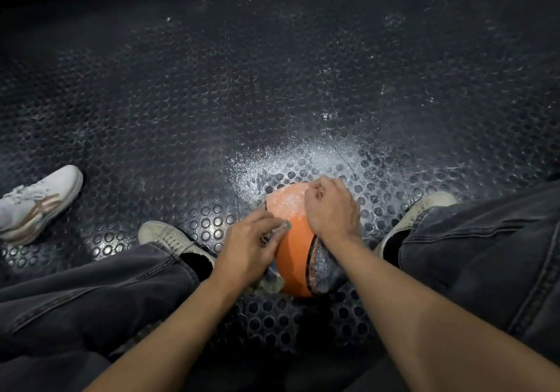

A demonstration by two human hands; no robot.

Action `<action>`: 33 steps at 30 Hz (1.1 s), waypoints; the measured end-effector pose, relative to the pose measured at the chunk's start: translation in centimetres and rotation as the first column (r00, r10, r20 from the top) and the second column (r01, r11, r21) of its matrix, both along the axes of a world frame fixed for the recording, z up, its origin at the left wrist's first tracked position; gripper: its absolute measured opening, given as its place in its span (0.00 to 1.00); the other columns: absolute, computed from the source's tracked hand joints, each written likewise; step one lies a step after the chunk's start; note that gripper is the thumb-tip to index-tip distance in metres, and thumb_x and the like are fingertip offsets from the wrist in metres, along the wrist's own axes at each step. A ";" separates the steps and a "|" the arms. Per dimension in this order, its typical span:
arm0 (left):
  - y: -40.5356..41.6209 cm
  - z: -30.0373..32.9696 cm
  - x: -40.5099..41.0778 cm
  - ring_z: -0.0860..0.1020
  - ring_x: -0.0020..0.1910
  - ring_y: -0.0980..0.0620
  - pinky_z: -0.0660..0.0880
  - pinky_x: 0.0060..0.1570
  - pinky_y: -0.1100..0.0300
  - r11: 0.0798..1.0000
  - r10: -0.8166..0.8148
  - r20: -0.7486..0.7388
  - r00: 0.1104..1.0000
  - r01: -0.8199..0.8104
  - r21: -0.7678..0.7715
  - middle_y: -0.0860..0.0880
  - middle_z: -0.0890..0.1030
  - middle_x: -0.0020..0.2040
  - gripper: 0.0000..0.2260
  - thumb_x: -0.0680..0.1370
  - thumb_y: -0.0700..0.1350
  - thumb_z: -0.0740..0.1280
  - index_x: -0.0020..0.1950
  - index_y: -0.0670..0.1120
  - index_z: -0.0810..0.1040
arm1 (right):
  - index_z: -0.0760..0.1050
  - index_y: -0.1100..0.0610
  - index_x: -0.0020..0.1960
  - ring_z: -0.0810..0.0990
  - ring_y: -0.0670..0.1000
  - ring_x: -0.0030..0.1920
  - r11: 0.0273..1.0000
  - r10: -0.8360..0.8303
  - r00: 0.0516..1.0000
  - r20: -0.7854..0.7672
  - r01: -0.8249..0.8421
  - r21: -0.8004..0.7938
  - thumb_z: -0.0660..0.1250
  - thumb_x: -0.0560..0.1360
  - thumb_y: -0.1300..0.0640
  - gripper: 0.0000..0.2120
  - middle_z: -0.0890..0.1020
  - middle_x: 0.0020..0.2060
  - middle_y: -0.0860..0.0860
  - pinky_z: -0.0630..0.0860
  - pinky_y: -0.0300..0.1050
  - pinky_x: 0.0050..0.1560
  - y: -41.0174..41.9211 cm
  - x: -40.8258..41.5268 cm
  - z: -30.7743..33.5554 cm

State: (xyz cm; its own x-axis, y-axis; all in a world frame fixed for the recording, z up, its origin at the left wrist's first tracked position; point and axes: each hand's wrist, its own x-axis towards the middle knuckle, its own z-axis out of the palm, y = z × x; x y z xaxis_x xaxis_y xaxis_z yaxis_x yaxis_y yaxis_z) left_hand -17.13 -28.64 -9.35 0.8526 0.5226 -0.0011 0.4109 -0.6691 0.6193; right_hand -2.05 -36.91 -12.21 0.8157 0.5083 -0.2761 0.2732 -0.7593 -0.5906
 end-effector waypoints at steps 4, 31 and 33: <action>1.3 -0.4 0.4 0.77 0.43 0.58 0.74 0.47 0.68 0.985 0.174 -0.005 0.985 -0.174 0.004 0.52 0.81 0.47 0.08 0.77 0.46 0.70 0.52 0.45 0.84 | 0.75 0.50 0.53 0.75 0.50 0.51 1.000 -0.020 1.000 -0.015 0.020 0.000 0.57 0.81 0.50 0.09 0.76 0.51 0.47 0.70 0.53 0.62 0.0 -0.3 0.0; -0.3 -0.3 0.3 0.77 0.43 0.59 0.71 0.47 0.77 0.989 0.147 0.036 0.989 -0.147 0.015 0.52 0.82 0.49 0.08 0.77 0.44 0.70 0.53 0.44 0.84 | 0.69 0.50 0.46 0.73 0.51 0.50 0.991 -0.131 0.991 -0.025 0.131 -0.001 0.57 0.81 0.48 0.09 0.73 0.49 0.47 0.71 0.56 0.61 -0.4 -0.6 -0.3; -0.9 0.1 -0.4 0.77 0.43 0.60 0.68 0.48 0.80 1.000 0.006 0.042 0.999 -0.006 0.002 0.52 0.82 0.48 0.07 0.76 0.43 0.71 0.53 0.44 0.84 | 0.69 0.50 0.46 0.73 0.51 0.50 0.994 -0.105 0.994 -0.027 0.105 0.006 0.57 0.81 0.49 0.08 0.73 0.48 0.47 0.71 0.54 0.61 -0.8 -0.2 -0.4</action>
State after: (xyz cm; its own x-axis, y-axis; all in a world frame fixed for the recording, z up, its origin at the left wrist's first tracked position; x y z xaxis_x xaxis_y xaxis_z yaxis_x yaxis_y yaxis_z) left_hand -17.53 -29.59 -9.24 0.8489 0.5274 0.0357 0.3883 -0.6680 0.6348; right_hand -2.21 -37.74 -12.57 0.8574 0.4219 -0.2949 0.1762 -0.7789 -0.6019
